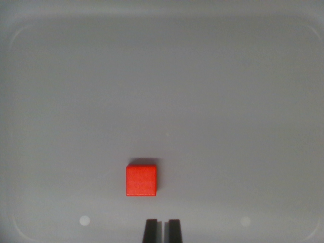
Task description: Reach red block
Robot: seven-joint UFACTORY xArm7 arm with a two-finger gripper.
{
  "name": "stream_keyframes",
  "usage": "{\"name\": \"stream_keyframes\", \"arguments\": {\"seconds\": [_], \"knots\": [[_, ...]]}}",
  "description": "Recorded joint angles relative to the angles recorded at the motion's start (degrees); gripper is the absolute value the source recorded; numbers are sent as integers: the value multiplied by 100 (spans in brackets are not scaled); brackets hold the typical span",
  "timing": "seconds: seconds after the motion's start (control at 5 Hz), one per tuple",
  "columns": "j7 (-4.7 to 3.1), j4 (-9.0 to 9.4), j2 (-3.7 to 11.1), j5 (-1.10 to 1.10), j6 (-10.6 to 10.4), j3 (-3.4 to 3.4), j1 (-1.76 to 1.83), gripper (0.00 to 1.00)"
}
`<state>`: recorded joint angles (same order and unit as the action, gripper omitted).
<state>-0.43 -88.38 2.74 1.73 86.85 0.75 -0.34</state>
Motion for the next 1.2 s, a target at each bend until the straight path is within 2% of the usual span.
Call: {"name": "stream_keyframes", "arguments": {"seconds": [0.6,0.8,1.0,1.2], "knots": [[1,87,22,3,-109,6,6,0],[2,195,49,7,-243,12,14,0],[2,195,49,7,-243,12,14,0],[3,316,80,12,-395,20,23,0]]}}
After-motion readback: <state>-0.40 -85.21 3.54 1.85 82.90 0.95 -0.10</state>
